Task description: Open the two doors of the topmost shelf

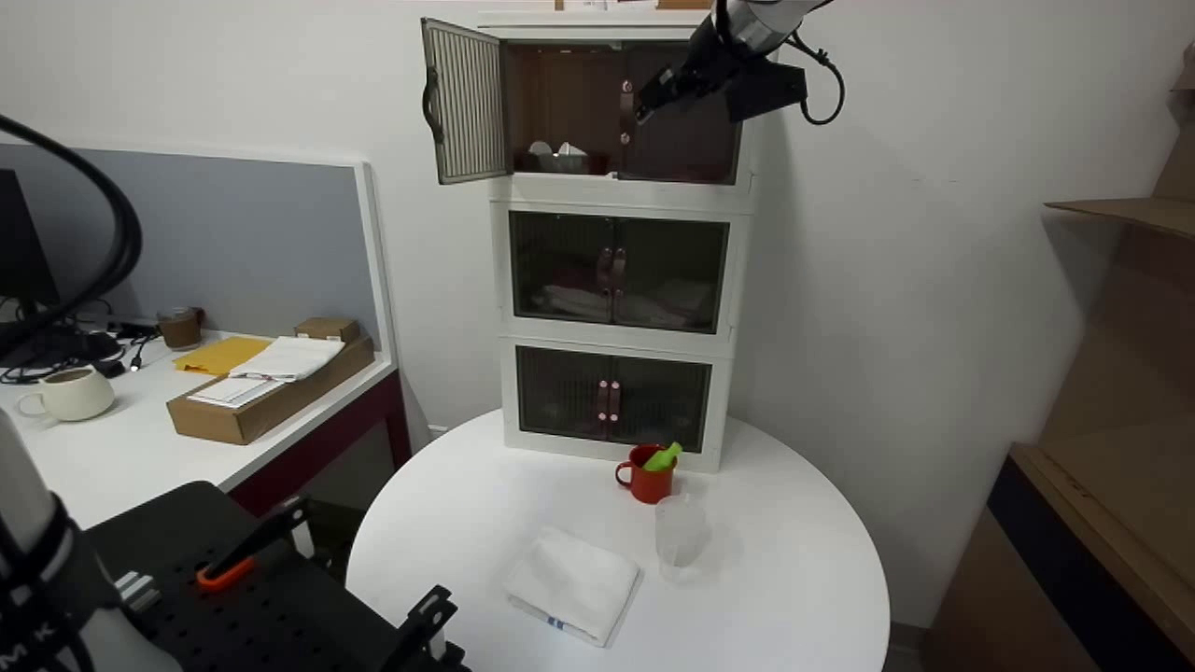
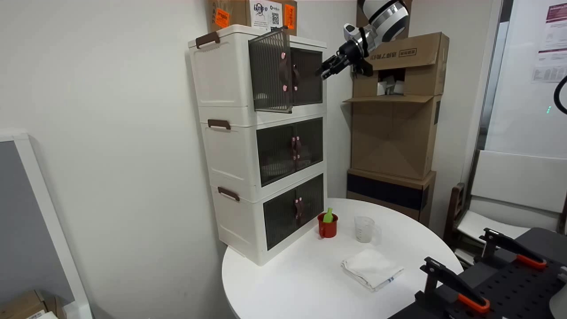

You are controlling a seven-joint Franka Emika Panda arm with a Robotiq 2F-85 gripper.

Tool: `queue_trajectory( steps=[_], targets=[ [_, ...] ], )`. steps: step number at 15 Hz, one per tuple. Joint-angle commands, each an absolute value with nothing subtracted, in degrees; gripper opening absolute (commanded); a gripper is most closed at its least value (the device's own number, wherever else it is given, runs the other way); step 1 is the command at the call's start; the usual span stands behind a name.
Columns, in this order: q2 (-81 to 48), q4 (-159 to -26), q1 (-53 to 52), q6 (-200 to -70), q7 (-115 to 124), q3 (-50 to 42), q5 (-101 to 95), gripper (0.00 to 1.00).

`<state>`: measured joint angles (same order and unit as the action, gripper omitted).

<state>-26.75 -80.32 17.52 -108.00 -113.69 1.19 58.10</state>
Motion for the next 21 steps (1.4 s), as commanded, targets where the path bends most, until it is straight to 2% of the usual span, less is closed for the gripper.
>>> queue_trajectory(
  steps=[1,13,21],
  targets=[
    [-24.14,-85.20,16.48,-109.29,-115.47,0.46,61.28,1.00],
    [-28.05,-82.20,9.84,-112.87,-117.83,2.42,62.05,1.00],
    [-28.26,-83.65,10.72,-112.80,-120.05,2.86,64.73,1.00]
  ],
)
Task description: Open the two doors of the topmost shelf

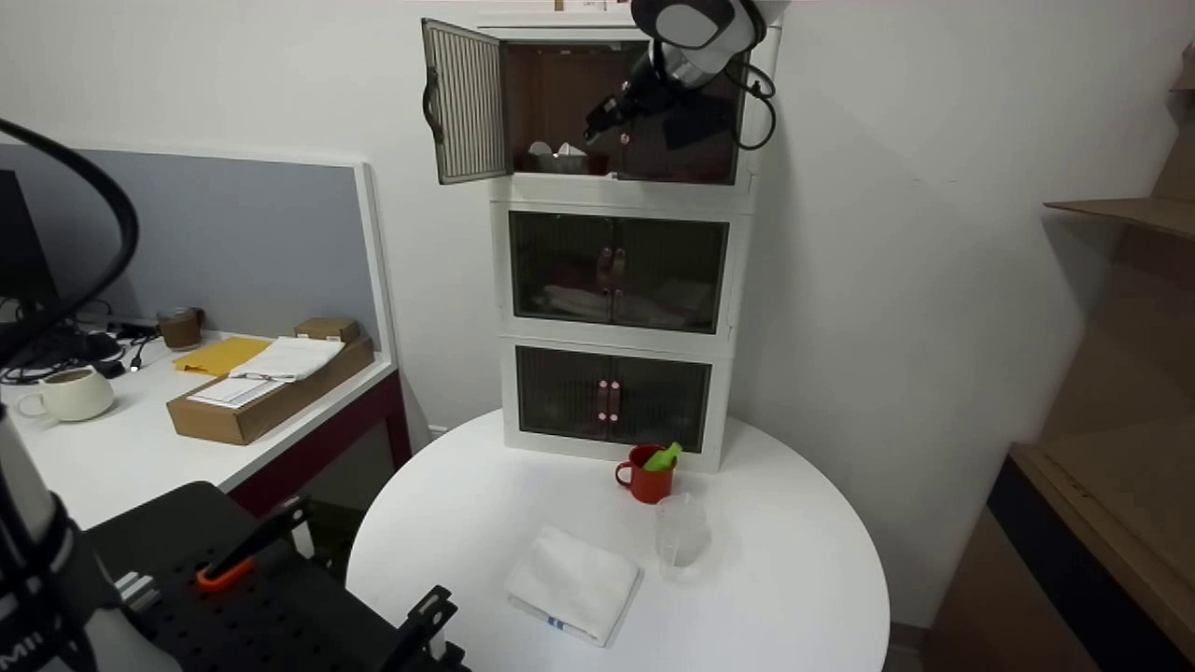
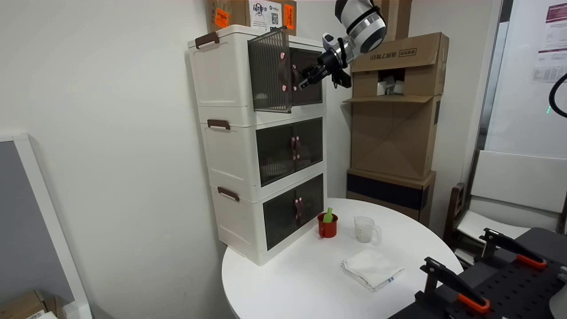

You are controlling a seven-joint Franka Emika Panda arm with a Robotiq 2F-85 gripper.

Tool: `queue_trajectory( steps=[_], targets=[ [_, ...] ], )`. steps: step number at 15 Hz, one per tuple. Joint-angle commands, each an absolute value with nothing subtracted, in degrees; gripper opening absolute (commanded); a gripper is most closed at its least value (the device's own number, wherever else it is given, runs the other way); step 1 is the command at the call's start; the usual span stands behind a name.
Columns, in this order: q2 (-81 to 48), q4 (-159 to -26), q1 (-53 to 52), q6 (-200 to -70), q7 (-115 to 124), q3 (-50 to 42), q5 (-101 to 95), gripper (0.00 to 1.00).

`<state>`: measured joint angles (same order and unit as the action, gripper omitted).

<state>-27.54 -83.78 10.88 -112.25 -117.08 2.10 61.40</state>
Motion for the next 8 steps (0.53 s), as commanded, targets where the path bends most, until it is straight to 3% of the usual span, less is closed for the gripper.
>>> queue_trajectory(
  steps=[1,8],
  targets=[
    [-27.99,-84.20,10.78,-113.06,-120.49,2.82,65.64,1.00],
    [-28.08,-84.98,10.51,-110.57,-123.51,2.42,69.02,1.00]
  ],
)
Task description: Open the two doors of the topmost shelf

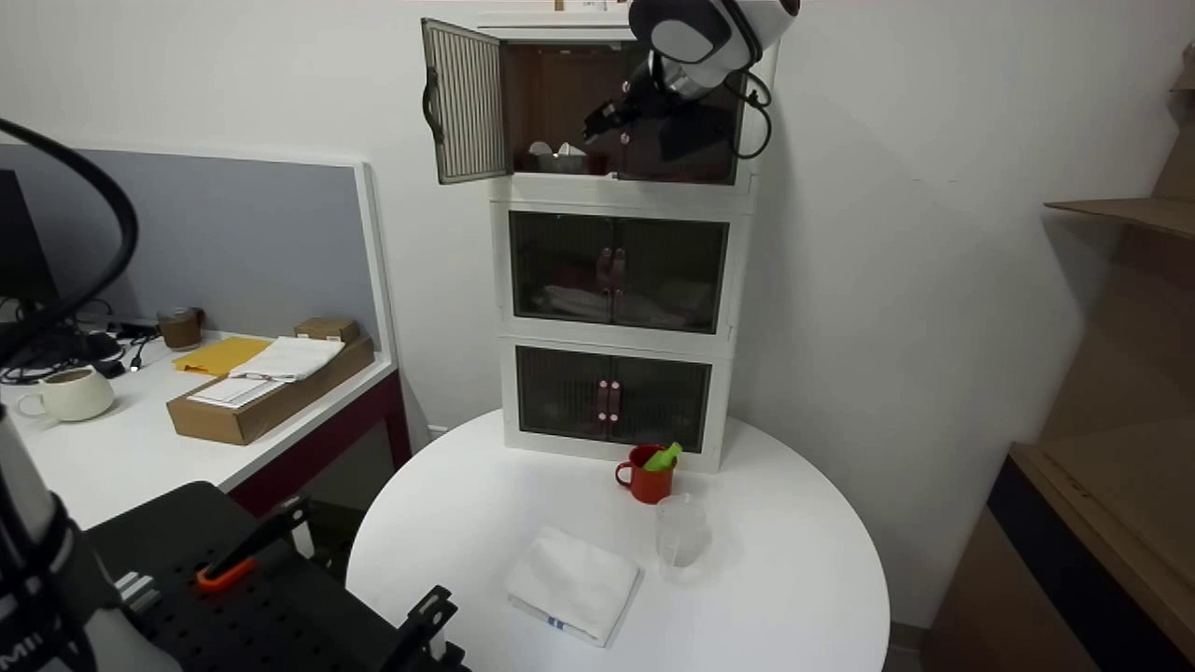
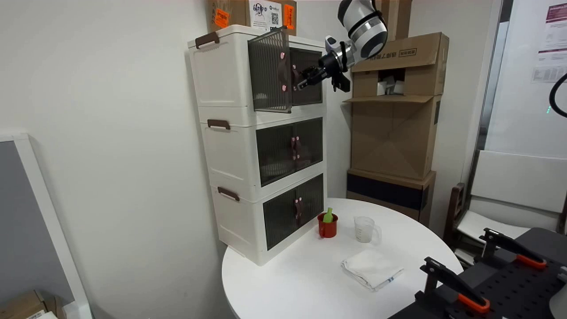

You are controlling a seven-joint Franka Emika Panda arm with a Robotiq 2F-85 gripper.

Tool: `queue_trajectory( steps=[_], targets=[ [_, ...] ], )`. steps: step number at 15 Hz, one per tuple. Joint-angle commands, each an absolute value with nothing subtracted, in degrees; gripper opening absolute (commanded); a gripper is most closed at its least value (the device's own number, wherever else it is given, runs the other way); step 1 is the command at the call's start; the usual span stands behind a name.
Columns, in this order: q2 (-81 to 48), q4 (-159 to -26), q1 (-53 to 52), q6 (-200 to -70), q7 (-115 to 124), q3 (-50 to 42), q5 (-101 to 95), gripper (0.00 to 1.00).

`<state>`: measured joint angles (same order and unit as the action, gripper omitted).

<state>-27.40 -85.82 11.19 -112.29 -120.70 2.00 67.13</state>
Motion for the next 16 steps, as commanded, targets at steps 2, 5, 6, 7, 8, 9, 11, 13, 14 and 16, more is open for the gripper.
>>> queue_trajectory(
  steps=[2,5,6,7,8,9,11,13,14,16],
  targets=[
    [-28.86,-83.95,10.44,-108.57,-124.48,2.70,68.66,1.00],
    [-28.91,-83.37,11.18,-104.06,-127.11,2.64,68.14,1.00],
    [-28.84,-83.34,11.10,-104.02,-127.34,2.49,68.01,1.00],
    [-28.83,-83.17,11.17,-103.27,-128.33,2.50,67.78,1.00],
    [-28.76,-83.17,11.15,-102.69,-129.27,2.47,67.66,1.00],
    [-28.45,-83.39,11.19,-102.52,-129.64,2.33,67.74,1.00],
    [-28.43,-83.63,11.31,-102.14,-131.36,2.40,67.91,1.00],
    [-28.67,-83.68,11.36,-101.76,-132.38,2.58,68.36,1.00],
    [-28.60,-84.13,11.36,-102.38,-132.50,2.65,69.07,1.00],
    [-27.68,-86.43,11.19,-105.17,-131.78,2.77,72.12,1.00]
  ],
)
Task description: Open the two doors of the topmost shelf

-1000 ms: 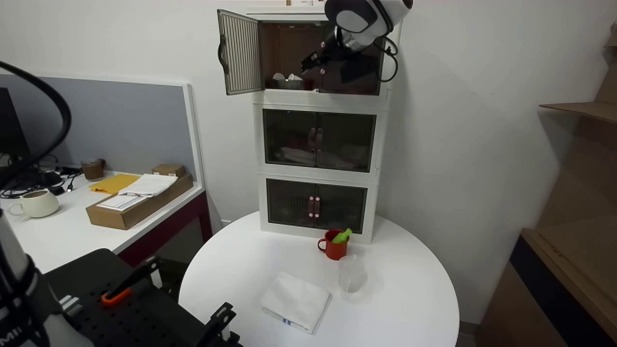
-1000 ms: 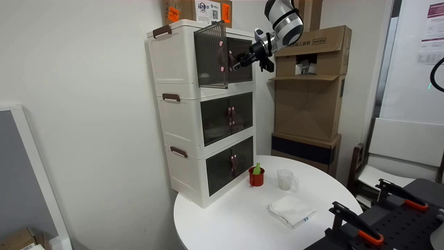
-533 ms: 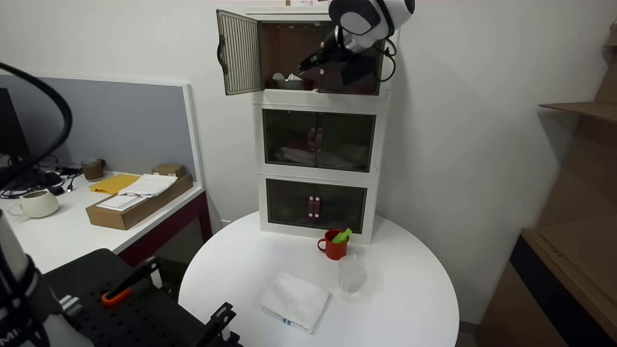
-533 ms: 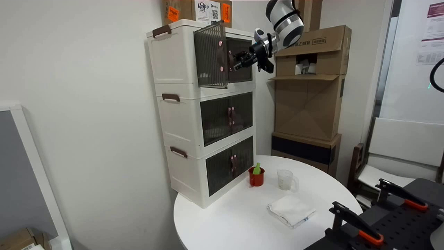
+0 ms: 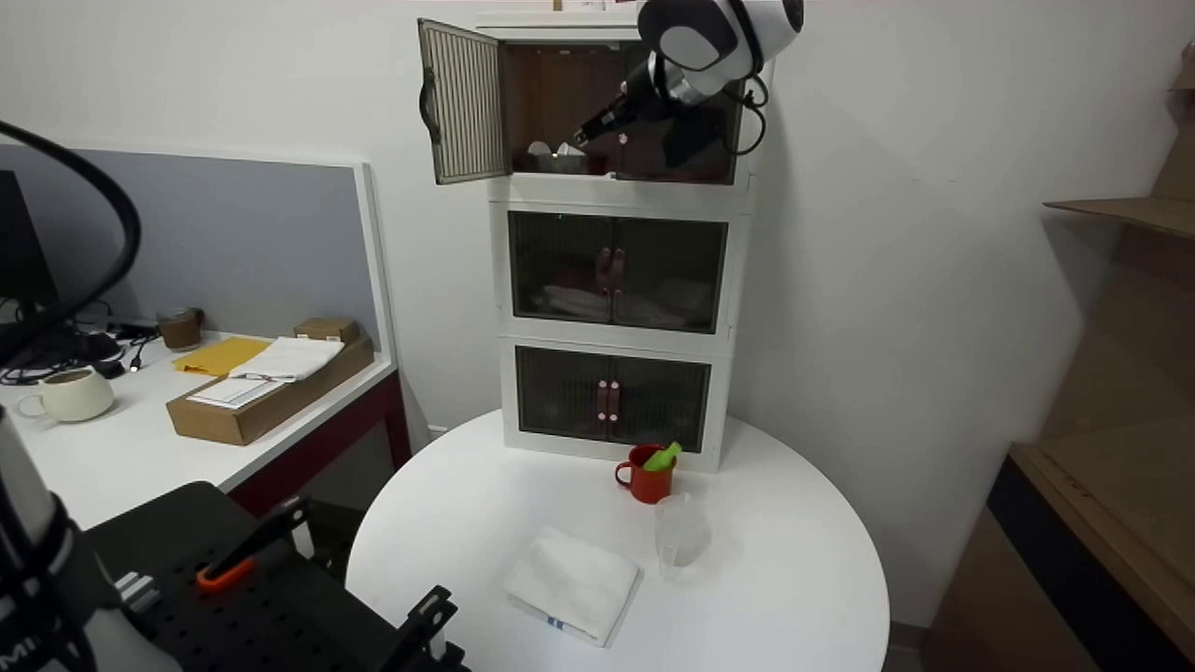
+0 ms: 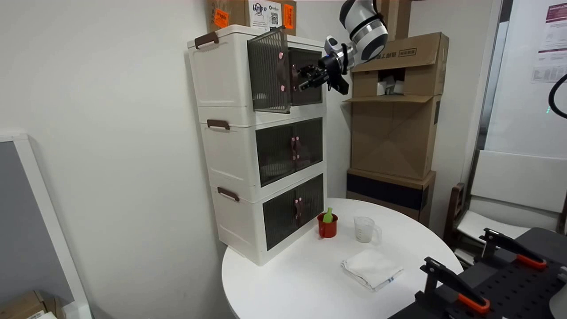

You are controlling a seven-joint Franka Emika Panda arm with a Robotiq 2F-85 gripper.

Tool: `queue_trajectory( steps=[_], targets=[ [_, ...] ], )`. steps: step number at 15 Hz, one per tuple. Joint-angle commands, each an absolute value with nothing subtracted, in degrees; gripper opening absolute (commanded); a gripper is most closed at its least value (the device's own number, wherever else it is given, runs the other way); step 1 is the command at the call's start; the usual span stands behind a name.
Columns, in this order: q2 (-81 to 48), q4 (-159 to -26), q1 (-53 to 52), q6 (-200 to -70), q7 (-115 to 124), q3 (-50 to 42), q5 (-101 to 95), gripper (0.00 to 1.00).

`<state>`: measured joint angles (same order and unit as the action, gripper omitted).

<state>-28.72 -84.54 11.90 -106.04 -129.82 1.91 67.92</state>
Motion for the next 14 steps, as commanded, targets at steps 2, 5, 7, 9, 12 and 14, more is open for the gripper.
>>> queue_trajectory(
  steps=[2,5,7,9,12,14],
  targets=[
    [-27.93,-86.92,11.47,-102.64,-131.35,2.67,73.54,1.00],
    [-29.82,-84.68,12.09,-95.46,-127.62,1.87,71.25,1.00],
    [-30.24,-84.18,12.49,-92.41,-126.14,1.40,70.73,1.00],
    [-30.38,-84.13,13.04,-89.17,-125.08,0.88,70.51,1.00],
    [-30.12,-85.04,14.08,-84.76,-124.01,0.03,70.44,1.00],
    [-29.81,-86.10,14.55,-83.23,-123.48,-0.59,70.84,1.00]
  ],
)
